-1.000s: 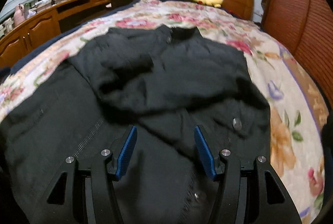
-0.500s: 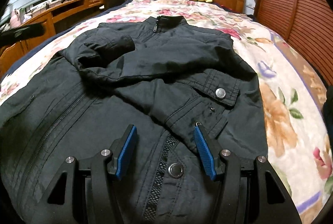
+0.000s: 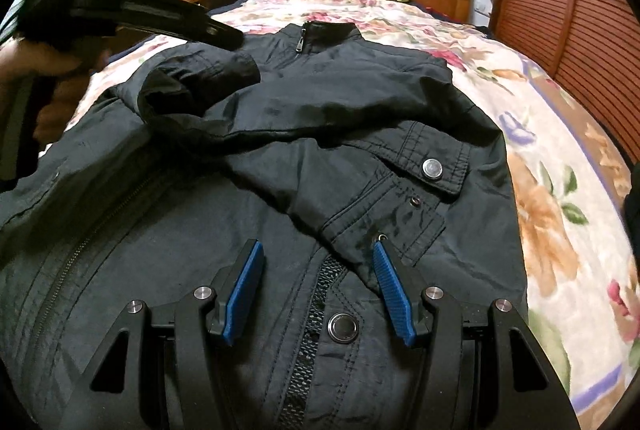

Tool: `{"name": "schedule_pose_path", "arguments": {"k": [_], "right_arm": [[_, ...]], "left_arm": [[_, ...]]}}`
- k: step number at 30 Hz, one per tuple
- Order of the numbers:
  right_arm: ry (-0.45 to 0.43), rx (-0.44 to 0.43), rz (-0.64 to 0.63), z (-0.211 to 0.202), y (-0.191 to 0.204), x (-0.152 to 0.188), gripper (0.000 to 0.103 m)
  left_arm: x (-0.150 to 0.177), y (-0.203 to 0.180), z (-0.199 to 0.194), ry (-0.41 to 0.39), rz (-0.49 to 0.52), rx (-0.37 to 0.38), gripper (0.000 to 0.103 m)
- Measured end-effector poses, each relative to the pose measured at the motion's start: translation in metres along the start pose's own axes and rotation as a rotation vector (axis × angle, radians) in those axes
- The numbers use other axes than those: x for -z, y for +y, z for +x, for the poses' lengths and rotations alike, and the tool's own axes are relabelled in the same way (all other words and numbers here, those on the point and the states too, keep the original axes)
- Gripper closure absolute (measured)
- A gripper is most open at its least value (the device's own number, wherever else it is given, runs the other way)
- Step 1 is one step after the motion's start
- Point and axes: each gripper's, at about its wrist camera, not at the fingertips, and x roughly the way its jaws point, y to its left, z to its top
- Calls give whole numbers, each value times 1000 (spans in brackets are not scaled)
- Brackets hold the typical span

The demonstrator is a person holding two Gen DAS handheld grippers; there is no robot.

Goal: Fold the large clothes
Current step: 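Grasp the first folded sleeve with the left gripper and smooth it flat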

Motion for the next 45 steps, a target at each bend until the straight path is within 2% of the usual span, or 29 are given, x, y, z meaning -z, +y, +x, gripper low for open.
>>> {"name": "schedule_pose_path", "arguments": {"k": [3,5,7,10,13,19,24,37,42,44,45], "right_arm": [[-1,-3,2,1,-1,0,44],[-2,-5,3,0,-2,0,44],[-1,-4,1,1,-1,0,44],[3,-5,0,1,-2,0,44],[5,-3,-2,1,-2,0,44],[6,-3,-5,2,-2,0,44],[6,-2,-7,2,-3,0,44],[7,-1,-17,3,-6,0,44],[8,2,-21,3,-7,0,44],[8,3,-22,3,-7,0,44],[8,2,-22,3,-7,0,44]], "left_arm": [[-1,0,18,57,2,-50,60],[1,2,23,82,4,-48,70],[5,3,21,92,13,-67,90],[11,6,14,86,38,-84,101],[17,12,0,63,40,-85,102],[37,28,-52,-32,22,-76,102],[75,36,-98,-98,14,-49,102],[152,36,-153,-140,2,-13,102],[164,43,-170,-171,0,-52,102],[165,49,-175,-186,-6,-63,100],[165,52,-175,-188,-13,-66,85]]}}
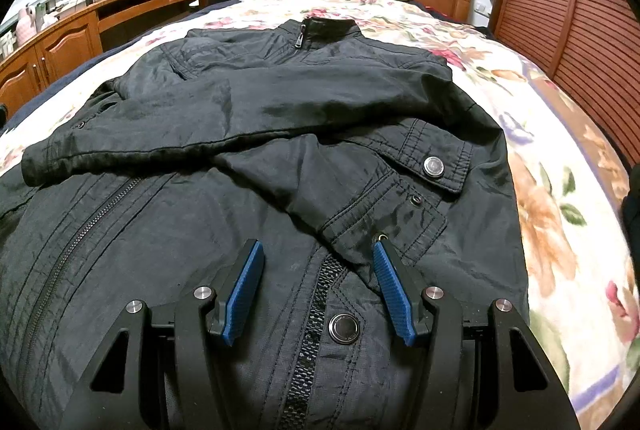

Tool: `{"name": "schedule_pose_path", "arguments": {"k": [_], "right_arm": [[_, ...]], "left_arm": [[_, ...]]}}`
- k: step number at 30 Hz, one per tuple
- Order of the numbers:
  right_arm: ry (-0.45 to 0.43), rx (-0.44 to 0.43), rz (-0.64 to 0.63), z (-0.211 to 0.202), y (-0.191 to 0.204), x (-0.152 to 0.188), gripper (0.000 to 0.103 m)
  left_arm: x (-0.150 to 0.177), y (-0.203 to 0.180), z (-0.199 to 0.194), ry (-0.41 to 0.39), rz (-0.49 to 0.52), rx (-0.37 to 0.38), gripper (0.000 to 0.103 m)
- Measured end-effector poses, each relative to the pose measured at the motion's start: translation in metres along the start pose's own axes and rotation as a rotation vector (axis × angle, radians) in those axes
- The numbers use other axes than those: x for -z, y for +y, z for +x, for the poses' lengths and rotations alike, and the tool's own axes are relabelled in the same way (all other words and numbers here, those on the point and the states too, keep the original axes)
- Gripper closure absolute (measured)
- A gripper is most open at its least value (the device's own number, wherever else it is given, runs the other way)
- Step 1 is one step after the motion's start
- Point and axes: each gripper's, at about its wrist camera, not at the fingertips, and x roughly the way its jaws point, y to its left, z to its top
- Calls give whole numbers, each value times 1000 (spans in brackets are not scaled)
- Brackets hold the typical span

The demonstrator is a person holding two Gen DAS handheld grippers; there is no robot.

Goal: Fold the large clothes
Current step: 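Grasp the first folded sleeve with the left gripper and smooth it flat, then move both open grippers to the hem of the black jacket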

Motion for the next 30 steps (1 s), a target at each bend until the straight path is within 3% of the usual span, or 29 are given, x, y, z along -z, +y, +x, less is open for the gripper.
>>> {"name": "schedule_pose_path", "arguments": {"k": [1,2,4,9,14,15,16,19,22,30], "right_arm": [[0,1,-1,0,0,0,44],[0,1,-2,0,0,0,44],[0,-1,-3,0,-1,0,44],[0,-1,-4,0,0,0,44],[0,-1,-6,0,0,0,44],[0,-1,-6,0,0,0,44],[2,-1,-7,1,0,0,44],[25,-6,-4,2,-3,-3,44],[34,-11,21,-5,-9,-8,44],[-50,-34,86,-66,-23,6,44]], "left_arm": [[0,4,1,-2,-13,4,62],[0,8,1,-5,-27,15,56],[0,16,5,-3,-58,23,32],[9,16,22,30,-72,23,29],[20,9,38,90,-97,95,29],[22,6,43,107,-92,95,31],[24,5,46,117,-91,92,45],[27,2,59,178,-86,82,73],[27,2,61,191,-99,101,95],[25,-17,8,96,-49,87,98]]}}
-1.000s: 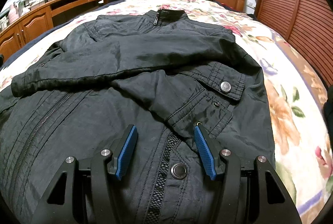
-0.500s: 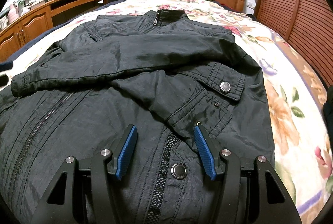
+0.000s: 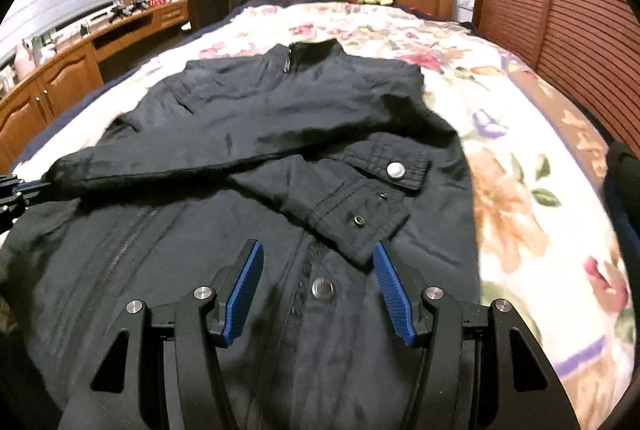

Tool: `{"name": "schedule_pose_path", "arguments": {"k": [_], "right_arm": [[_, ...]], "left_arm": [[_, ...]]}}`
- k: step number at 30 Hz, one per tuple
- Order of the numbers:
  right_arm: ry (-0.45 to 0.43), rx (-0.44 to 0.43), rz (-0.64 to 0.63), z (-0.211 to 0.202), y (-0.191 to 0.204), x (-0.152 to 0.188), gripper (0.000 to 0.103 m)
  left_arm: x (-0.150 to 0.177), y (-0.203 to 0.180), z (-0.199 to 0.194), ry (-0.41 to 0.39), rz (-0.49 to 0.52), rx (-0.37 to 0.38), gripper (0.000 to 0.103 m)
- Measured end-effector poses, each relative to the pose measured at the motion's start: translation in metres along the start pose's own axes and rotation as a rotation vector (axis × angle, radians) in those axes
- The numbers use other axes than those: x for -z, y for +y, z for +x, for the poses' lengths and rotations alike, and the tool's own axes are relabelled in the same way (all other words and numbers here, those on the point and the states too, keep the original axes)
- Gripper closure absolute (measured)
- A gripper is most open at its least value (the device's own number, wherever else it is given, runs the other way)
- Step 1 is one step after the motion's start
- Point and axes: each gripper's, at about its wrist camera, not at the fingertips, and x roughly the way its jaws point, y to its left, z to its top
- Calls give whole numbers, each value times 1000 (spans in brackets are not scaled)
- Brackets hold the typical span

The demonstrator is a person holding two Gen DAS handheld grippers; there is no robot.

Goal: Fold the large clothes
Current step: 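Move both open grippers to the hem of the black jacket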

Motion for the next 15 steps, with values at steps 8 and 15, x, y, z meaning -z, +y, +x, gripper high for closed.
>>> {"name": "schedule_pose_path", "arguments": {"k": [8,15], "right_arm": [[-27,-5,-12,-47,-1,29,44],[-51,10,-20,-79,-1,50,44]], "left_arm": [[12,15,-31,-58,-40,-15,97],[35,37,-59,-82,-72,-52,27]]}}
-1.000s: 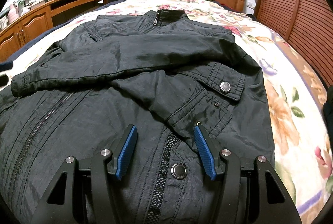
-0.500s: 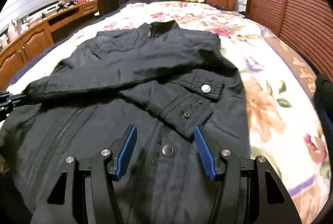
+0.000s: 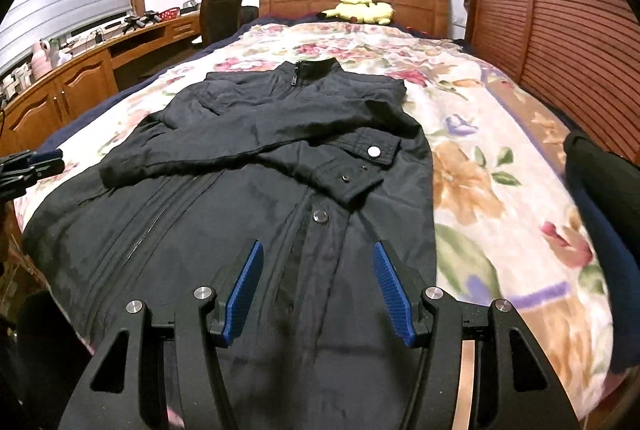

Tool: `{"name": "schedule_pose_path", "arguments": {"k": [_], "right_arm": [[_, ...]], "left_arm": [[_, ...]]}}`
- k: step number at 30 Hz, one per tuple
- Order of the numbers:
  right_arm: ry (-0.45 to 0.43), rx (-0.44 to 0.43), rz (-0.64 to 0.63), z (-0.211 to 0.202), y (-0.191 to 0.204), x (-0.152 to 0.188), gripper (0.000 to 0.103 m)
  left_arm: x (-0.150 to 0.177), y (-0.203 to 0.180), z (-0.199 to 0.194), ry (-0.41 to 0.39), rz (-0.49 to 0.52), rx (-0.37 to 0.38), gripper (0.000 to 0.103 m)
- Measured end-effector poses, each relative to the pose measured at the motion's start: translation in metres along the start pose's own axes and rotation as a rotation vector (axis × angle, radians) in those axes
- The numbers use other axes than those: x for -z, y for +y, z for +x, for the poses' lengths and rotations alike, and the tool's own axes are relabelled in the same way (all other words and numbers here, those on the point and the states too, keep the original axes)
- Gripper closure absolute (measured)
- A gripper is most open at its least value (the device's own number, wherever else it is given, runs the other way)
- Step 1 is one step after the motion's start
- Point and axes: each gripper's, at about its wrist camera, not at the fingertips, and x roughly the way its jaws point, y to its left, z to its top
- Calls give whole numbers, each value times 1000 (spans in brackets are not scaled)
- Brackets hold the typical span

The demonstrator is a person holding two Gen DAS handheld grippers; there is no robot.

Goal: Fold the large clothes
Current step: 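Move both open grippers to the hem of the black jacket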

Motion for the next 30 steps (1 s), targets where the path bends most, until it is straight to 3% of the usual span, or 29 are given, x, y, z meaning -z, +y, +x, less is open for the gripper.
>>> {"name": "schedule_pose_path", "arguments": {"k": [1,9,12,20,30], "right_arm": [[0,0,0,-3,0,3,44],[26,21,-12,-10,-8,16,43],[63,29,0,-1,-17,21,34],[132,78,38,19,-36,33,34],[161,20,3,15,-38,42,34]], "left_arm": [[3,3,-3,-3,-4,-5,24],[33,39,-3,19,-32,-68,23],[45,46,0,27,-30,-94,23],[65,53,4,47,-35,-98,23],[81,60,5,51,-70,-104,26]]}}
